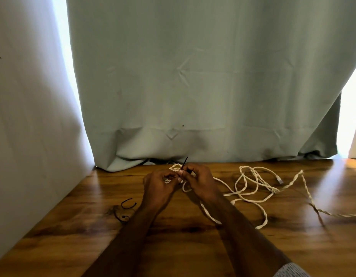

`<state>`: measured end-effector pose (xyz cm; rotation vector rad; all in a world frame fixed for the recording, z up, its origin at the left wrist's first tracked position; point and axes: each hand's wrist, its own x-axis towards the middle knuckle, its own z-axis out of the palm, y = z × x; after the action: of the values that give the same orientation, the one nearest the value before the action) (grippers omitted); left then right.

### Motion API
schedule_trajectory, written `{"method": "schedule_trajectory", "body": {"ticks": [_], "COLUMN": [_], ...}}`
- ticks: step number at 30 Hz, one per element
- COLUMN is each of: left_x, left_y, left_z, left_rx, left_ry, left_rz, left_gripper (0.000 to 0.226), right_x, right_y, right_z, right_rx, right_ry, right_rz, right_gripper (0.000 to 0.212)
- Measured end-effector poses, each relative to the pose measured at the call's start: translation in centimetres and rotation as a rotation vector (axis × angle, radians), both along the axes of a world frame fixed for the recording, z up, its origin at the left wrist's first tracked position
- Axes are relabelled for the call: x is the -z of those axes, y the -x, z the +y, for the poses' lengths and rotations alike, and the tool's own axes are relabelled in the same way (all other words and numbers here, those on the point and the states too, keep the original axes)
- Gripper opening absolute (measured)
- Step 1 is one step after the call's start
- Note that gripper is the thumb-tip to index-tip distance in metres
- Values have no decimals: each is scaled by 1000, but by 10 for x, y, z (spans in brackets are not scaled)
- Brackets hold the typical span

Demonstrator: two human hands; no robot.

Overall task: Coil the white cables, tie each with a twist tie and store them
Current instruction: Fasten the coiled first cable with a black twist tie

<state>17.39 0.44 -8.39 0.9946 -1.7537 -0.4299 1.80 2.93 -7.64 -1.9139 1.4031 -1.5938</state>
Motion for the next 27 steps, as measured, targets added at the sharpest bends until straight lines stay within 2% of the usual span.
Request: {"method": "schedule_trajectory", "body": {"ticks": [5,8,11,16,19,21,24,27], "left_x": [0,-1,-5,-10,-19,-26,-35,-41], "left_y": [2,3,-1,-10,-19,-30,-58,-91], "left_z": [-2,7,10,9,13,15,15,12], "left_rx": [-110,-155,-157,-161,-161,-147,-137,-113], "left_ry": [29,10,79,124,151,220,301,328], "left_rz": [-94,-112,-119,-217,-189,-199,-268,-340], "left_gripper": [1,4,5,8,10,11,15,13], "right_x": [0,2,-1,-9,-14,-19,-29,-33], "right_y": [-4,-9,-8,2,-1,-10,-29,-50], "right_z": [-3,-2,-1,3,6,8,8,6], "right_rx": [80,110,91,99,112,109,60,35], "right_ry": [16,7,26,51,96,179,259,241], "right_rz": [23,25,13,333,478,584,740,871], "right_gripper": [22,22,22,10,25,27,30,38]}}
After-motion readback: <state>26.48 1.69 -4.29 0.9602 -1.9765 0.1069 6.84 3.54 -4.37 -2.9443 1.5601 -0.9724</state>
